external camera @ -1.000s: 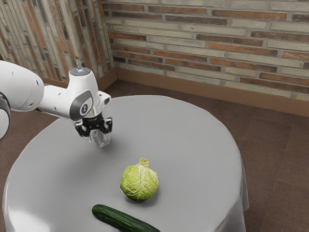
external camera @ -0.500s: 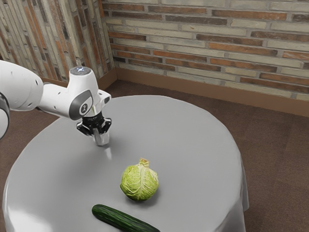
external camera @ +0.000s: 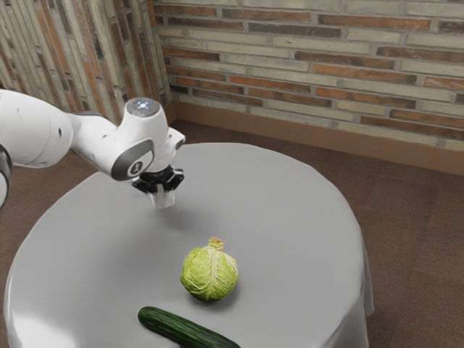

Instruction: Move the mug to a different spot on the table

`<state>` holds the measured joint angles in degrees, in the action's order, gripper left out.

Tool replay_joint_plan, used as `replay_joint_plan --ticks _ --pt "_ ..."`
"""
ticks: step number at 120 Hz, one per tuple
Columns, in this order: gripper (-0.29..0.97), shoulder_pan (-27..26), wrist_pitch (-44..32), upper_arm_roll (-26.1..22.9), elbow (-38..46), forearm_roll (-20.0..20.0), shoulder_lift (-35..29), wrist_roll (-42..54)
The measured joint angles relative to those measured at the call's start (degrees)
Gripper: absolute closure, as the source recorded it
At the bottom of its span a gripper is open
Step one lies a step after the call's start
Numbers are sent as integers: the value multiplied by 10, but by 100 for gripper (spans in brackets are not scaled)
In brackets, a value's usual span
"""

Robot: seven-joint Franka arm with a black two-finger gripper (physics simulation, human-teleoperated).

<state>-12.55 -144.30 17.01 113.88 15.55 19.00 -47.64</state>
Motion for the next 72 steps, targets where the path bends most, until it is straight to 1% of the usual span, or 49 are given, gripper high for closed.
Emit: replay_joint_plan --ticks 12,34,38,56,63,72 --pt "73 -13 -13 0 10 2 -10 -20" --pt "73 -40 -51 1 70 12 -36 -49" --pt "73 -43 -57 0 77 27 -40 -56" --pt "73 -59 -74 0 107 124 -52 -103" --pt "73 -60 -85 1 123 145 -54 -121" --pt "73 -61 -96 0 134 160 -54 -141"
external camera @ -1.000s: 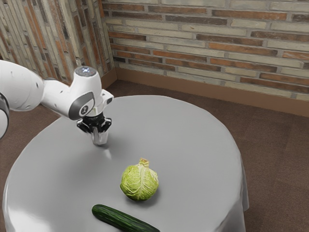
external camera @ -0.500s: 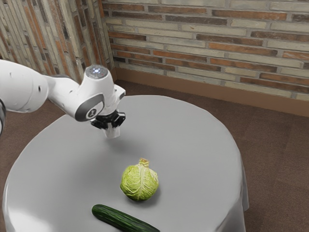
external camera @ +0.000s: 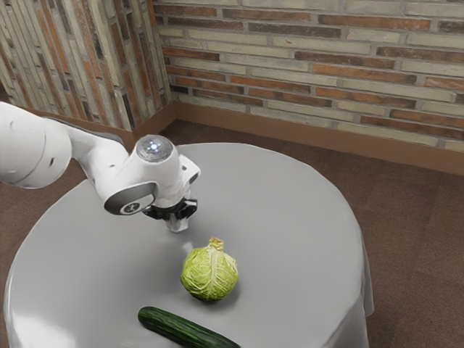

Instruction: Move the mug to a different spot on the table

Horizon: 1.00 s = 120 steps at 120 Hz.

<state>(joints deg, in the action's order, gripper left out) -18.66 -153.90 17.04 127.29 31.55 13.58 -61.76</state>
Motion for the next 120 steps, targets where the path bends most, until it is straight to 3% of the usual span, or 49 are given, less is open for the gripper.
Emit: replay_joint_plan --ticks 52,84,90,106,120 --pt "73 -14 -35 0 8 9 6 -77" --pt "30 -14 -40 0 8 -11 7 -98" --pt "24 -12 -34 0 6 -26 4 -99" --pt "14 -10 -7 0 -1 -129 -6 -78" --pt "9 -11 32 1 -24 -165 -20 -61"
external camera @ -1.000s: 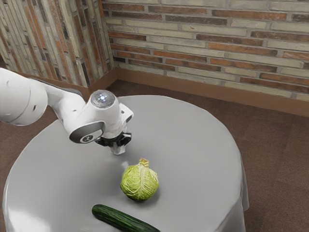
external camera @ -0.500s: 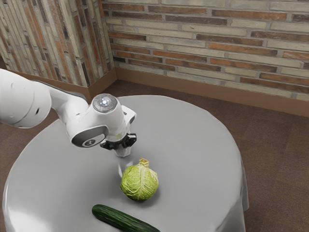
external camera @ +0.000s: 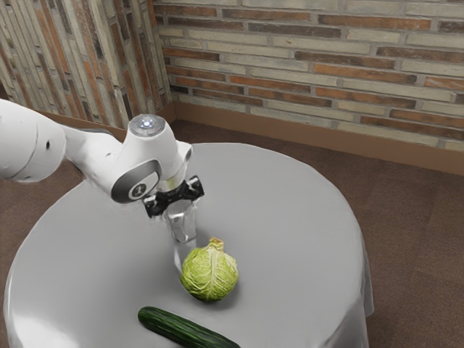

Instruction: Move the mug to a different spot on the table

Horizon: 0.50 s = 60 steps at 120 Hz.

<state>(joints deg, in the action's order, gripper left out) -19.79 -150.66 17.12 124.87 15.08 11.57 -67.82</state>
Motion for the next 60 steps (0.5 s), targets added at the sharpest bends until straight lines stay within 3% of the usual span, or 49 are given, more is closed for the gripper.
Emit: replay_joint_plan --ticks 8,24,38,60 --pt "7 -3 38 0 -31 -9 -8 10" --pt "5 -11 174 -5 -187 -25 -18 32" --pt "4 24 304 0 -326 -93 -18 79" --pt "3 82 423 -4 -395 -161 2 256"
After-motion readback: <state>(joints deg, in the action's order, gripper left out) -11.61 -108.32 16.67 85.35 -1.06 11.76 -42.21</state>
